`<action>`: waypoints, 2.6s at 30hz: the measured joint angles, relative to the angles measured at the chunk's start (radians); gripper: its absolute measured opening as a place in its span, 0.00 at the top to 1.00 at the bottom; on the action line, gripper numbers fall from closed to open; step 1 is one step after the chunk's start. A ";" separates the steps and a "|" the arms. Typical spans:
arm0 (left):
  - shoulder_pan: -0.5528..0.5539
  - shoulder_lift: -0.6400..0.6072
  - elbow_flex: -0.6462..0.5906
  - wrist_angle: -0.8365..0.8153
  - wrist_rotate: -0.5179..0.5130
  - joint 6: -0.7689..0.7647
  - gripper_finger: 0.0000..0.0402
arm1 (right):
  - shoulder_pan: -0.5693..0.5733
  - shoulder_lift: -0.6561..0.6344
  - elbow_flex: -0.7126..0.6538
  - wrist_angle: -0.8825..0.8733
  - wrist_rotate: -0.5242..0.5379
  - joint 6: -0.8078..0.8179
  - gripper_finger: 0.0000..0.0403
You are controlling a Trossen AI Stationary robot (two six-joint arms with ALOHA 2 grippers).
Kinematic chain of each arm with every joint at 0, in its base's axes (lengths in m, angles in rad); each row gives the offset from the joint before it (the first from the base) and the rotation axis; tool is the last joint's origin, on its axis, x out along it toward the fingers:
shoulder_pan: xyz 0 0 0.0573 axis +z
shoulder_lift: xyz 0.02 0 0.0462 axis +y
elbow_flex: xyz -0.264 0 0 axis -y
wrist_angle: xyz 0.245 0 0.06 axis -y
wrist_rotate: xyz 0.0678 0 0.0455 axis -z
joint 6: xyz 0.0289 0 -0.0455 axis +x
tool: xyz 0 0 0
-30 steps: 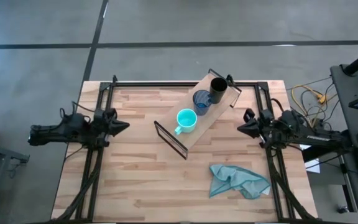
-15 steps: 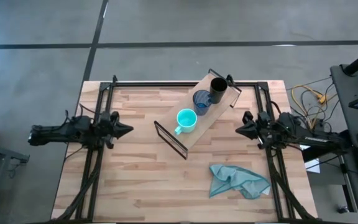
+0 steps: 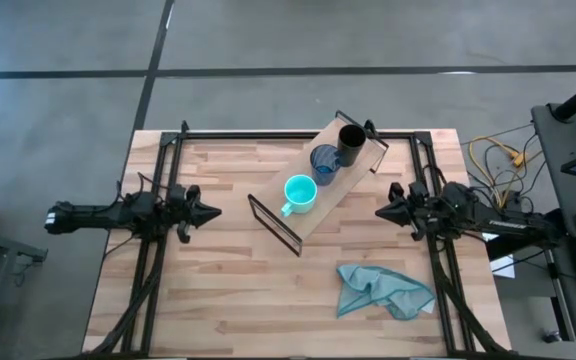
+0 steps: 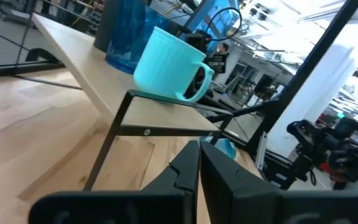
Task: Stack small to large cups/mugs on shelf
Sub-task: Return to Home Position
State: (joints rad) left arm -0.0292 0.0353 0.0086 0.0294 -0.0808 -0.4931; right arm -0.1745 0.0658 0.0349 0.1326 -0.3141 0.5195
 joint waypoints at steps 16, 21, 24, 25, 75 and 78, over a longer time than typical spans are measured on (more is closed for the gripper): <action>0.001 0.003 -0.002 -0.010 0.024 0.001 1.00 | 0.000 0.000 -0.001 -0.157 0.000 -0.002 0.98; 0.001 0.010 -0.002 -0.004 0.023 0.004 1.00 | 0.000 0.001 -0.001 -0.157 0.000 0.009 0.98; 0.001 0.017 -0.002 0.000 0.023 0.005 1.00 | 0.000 0.003 -0.001 -0.157 0.000 0.077 0.98; 0.001 0.018 -0.001 0.000 0.023 0.005 1.00 | 0.000 0.003 -0.001 -0.157 0.000 0.102 0.98; 0.000 0.022 -0.001 0.015 0.022 0.006 1.00 | 0.004 -0.064 -0.002 -0.154 0.058 -0.204 0.98; 0.000 0.022 -0.001 0.015 0.022 0.006 1.00 | 0.004 -0.066 -0.003 -0.158 0.090 -0.208 0.98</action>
State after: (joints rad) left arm -0.0288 0.0572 0.0078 0.0448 -0.0587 -0.4866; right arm -0.1707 0.0002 0.0322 -0.0253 -0.2246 0.3112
